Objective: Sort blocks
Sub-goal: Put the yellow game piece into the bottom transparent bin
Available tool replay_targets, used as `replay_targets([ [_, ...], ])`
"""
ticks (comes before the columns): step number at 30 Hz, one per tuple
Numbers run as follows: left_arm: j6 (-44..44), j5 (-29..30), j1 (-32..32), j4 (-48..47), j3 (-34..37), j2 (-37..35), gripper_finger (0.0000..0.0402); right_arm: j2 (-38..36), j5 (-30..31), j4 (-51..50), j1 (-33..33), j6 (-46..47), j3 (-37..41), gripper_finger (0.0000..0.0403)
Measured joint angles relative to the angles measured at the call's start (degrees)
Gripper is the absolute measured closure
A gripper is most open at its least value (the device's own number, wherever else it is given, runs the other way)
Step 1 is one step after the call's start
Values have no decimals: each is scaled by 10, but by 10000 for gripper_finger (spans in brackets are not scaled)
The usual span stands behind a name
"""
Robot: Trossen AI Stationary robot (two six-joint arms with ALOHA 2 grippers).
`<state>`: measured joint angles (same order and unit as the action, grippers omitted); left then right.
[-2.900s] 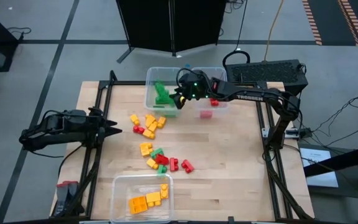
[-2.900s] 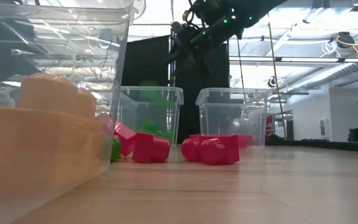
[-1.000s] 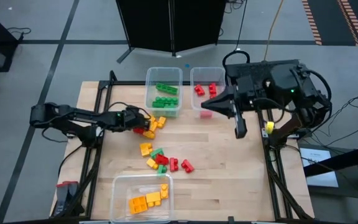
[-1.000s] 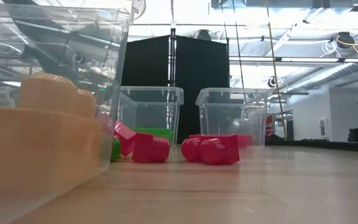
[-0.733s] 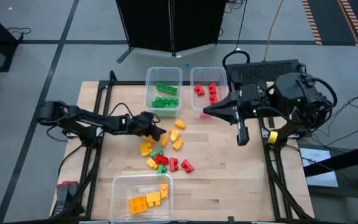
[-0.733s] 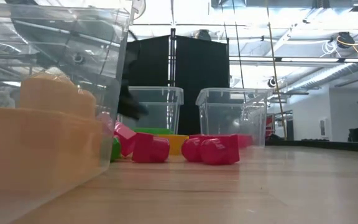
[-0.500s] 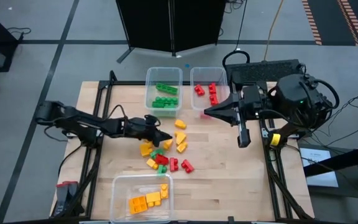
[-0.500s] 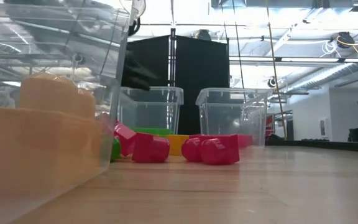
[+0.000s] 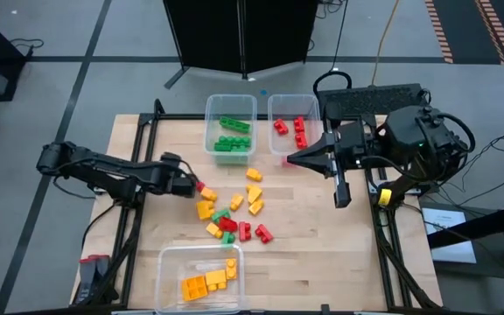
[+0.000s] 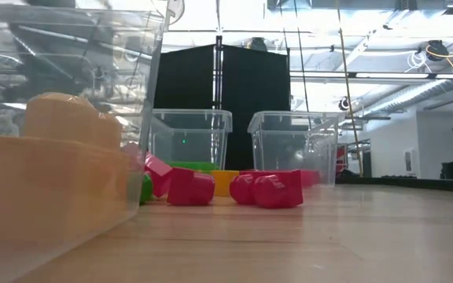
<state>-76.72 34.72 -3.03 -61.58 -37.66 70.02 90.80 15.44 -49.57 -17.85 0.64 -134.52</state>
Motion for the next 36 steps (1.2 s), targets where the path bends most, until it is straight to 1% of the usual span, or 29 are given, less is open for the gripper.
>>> replay_targets([
  [2,-31,-23,0,-9,32,-1,401,0,0,-2,0,2,0,403],
  [4,-46,-40,0,13,65,0,401,0,-1,-4,0,3,0,403],
  [10,-22,-47,0,175,101,0,401,0,-2,-6,0,2,0,403],
  [12,1,-76,0,241,100,1,401,0,-3,-6,0,2,0,403],
  [14,51,-117,-1,330,101,8,401,0,-3,-6,0,2,0,403],
  [16,102,-145,-5,447,101,16,401,0,-3,-5,0,2,0,403],
  [18,118,-188,-5,570,100,35,401,0,-3,-5,0,1,0,403],
  [21,168,-257,-5,749,99,70,401,0,-3,-6,0,-3,0,403],
  [23,198,-299,-5,833,89,90,401,0,-3,-17,0,-5,0,403],
  [26,215,-344,-6,872,68,104,401,0,4,-78,2,-8,0,403],
  [29,218,-376,-14,874,42,93,401,0,45,-141,3,20,6,403],
  [32,222,-399,-26,874,16,56,401,-1,93,-192,11,38,38,403],
  [34,234,-401,-36,877,-2,19,401,0,111,-222,19,49,71,403],
  [36,248,-392,-47,878,-18,-23,401,0,115,-231,33,54,117,403],
])
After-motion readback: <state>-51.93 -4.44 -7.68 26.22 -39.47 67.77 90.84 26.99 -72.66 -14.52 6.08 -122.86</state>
